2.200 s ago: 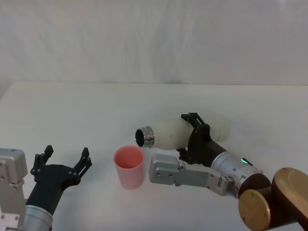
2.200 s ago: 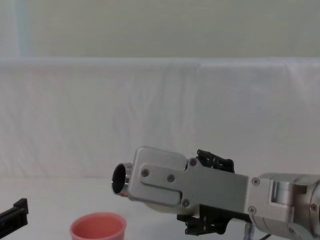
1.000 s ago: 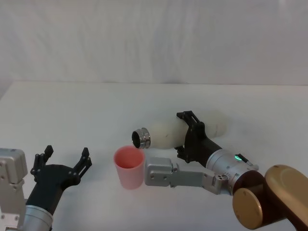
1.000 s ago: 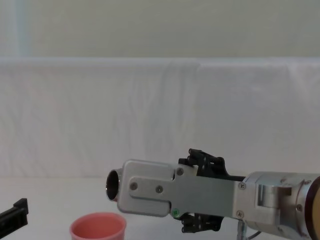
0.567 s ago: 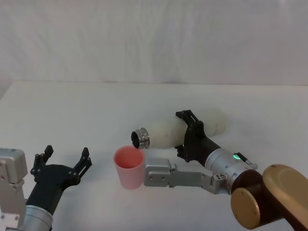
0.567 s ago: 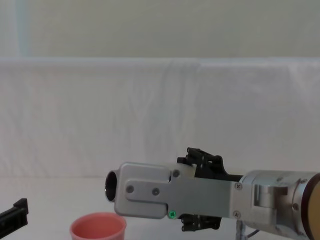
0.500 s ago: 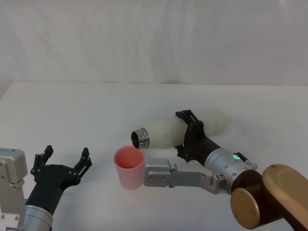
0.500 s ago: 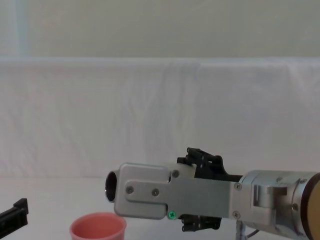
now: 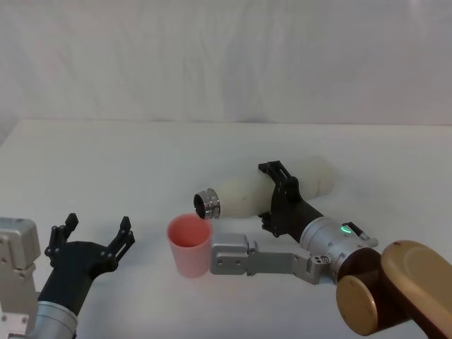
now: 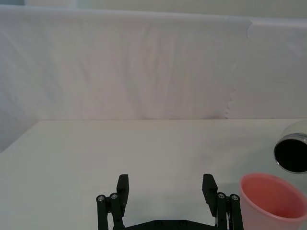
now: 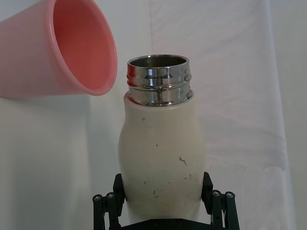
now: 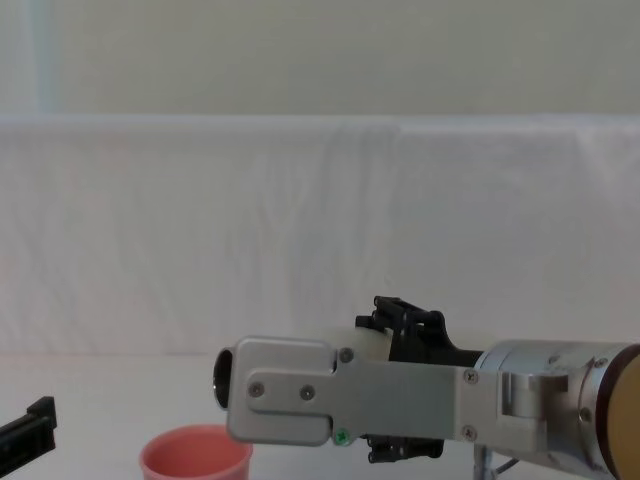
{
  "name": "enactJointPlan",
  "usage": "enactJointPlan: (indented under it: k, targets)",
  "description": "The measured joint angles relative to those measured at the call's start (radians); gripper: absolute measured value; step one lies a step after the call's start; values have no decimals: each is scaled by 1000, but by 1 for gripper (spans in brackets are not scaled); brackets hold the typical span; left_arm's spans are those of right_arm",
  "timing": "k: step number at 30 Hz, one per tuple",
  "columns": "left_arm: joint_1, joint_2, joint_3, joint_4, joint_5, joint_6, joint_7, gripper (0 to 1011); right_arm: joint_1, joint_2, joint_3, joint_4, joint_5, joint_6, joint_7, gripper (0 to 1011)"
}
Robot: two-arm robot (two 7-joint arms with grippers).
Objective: Grasp the thermos with one hand and pour water into the cup lid.
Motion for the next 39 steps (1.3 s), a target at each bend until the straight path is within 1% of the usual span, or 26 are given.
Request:
enactJointPlan:
  k: [39]
  targets:
    - [0, 0, 0, 0, 0, 0, 0, 1001, 20, -6, -16, 18, -32, 0, 4, 957]
